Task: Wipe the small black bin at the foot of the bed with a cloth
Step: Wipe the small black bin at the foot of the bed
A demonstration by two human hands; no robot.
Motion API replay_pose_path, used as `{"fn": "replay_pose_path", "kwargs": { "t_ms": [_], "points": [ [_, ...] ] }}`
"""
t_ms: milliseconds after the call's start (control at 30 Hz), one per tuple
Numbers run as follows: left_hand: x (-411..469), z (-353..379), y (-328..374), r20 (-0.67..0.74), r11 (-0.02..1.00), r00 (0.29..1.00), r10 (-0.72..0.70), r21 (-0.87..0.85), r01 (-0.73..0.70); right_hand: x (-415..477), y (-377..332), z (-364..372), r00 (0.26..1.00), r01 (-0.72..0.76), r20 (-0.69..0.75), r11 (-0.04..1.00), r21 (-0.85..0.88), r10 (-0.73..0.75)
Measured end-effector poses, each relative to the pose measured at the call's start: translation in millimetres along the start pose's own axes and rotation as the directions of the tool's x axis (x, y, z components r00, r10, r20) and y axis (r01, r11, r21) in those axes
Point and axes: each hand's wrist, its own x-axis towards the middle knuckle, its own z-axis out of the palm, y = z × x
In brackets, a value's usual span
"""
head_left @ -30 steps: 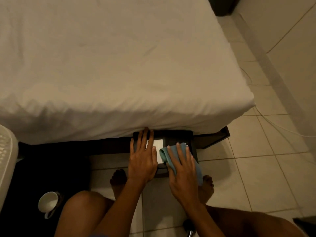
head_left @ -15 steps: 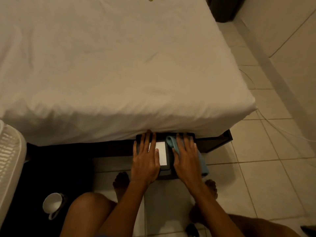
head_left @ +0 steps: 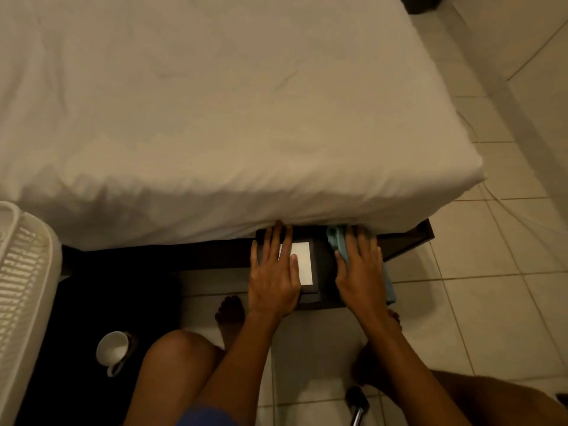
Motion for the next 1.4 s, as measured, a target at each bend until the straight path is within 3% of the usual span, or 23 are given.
{"fn": "replay_pose_path", "kwargs": {
  "t_ms": [100,300,433,567,667,900,1067,1133,1267,1400],
  "points": [
    [-1.2,0.6,1.5,-0.001,1.0,1.0,0.0,-0.011,0.0,-32.0,11.7,-1.7,0.999,0.013,0.031,1.0,0.001,-0.013],
    [1.4,5.7,-1.2,-0.029,1.0,1.0,0.002,-0.01,-0.003,14.2,6.5,-5.2,0.995,-0.096,0.021,0.988,0.122,0.094],
    [0.6,4.6,-1.5,-0.025,1.0,1.0,0.013,0.001,-0.013,-30.4,9.1,-6.8,0.997,-0.076,0.024,0.993,0.085,0.074],
    [0.3,5.0,-0.5,-0.018,1.0,1.0,0.003,0.009,-0.003,1.0,7.2,-7.1,0.975,-0.21,0.09,0.974,0.085,0.202],
    [0.5,4.1,-1.0,-0.014,1.0,1.0,0.011,0.008,-0.011,-3.5,1.2,-8.8,0.978,-0.206,0.064,0.974,0.097,0.201],
    [-0.3,4.2,-1.2,-0.011,1.0,1.0,0.012,0.01,-0.012,-28.7,6.2,-29.4,0.986,-0.166,0.03,0.943,0.287,0.164],
    [0.2,4.0,-0.6,-0.024,1.0,1.0,0.01,0.004,-0.01,-19.1,24.5,-23.1,0.939,-0.305,-0.015,0.851,0.426,0.344],
    [-0.1,4.0,-0.3,-0.015,1.0,1.0,0.009,0.001,-0.009,-6.0,29.1,-21.3,0.947,-0.299,0.021,0.859,0.417,0.319],
    [-0.5,3.9,-1.1,-0.015,1.0,1.0,0.01,0.002,-0.01,-0.8,23.6,-16.4,0.96,-0.241,-0.065,0.92,0.308,0.273],
    [-0.4,3.3,-0.5,-0.018,1.0,1.0,0.015,0.001,-0.015,18.0,19.4,-16.6,0.964,-0.207,-0.096,0.926,0.316,0.248]
  ]
}}
